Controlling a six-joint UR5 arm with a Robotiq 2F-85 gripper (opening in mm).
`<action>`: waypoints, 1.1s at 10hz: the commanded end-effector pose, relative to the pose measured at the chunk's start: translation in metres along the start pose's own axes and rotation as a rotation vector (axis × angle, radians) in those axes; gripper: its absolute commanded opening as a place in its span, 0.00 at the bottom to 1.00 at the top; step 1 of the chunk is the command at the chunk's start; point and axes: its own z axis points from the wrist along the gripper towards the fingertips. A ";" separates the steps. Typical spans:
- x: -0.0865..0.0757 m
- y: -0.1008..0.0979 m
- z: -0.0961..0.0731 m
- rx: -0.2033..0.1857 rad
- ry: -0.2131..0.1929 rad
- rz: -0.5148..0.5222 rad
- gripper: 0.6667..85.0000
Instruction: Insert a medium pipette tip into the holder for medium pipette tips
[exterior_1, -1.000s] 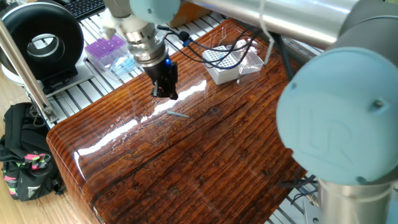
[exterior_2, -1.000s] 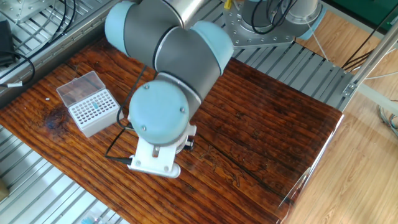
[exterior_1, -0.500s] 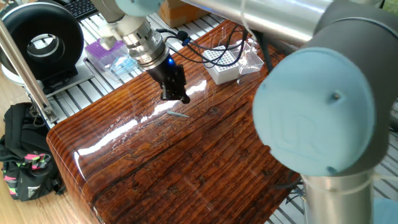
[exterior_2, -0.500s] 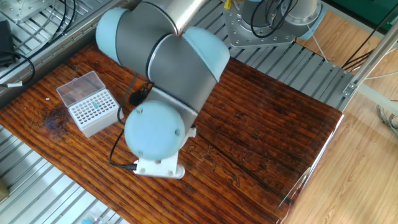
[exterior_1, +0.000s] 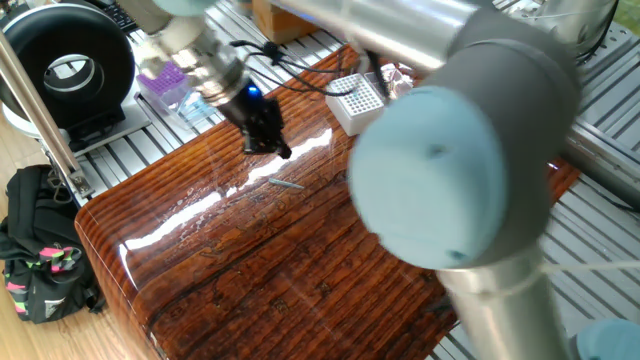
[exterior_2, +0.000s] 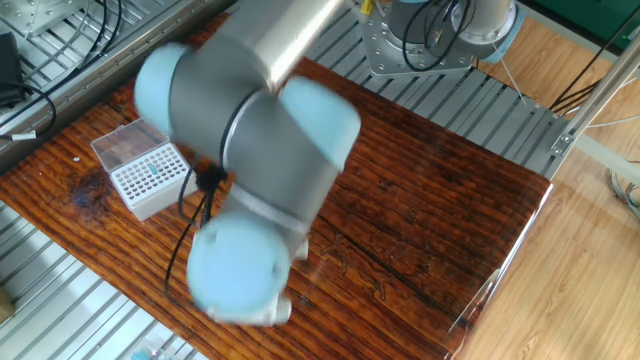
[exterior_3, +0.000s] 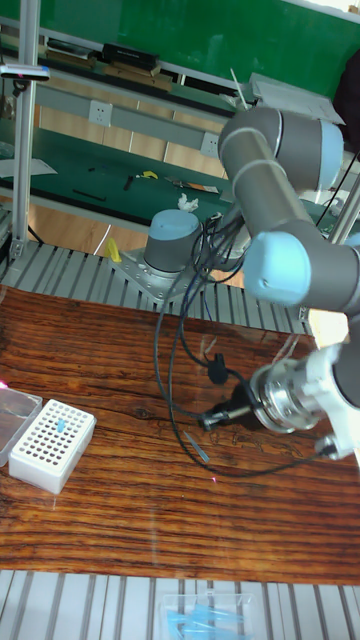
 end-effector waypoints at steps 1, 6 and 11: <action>-0.009 0.015 0.005 0.001 0.095 0.027 0.14; 0.029 0.032 0.030 0.095 0.181 0.037 0.17; -0.012 0.025 0.049 0.027 0.061 -0.004 0.18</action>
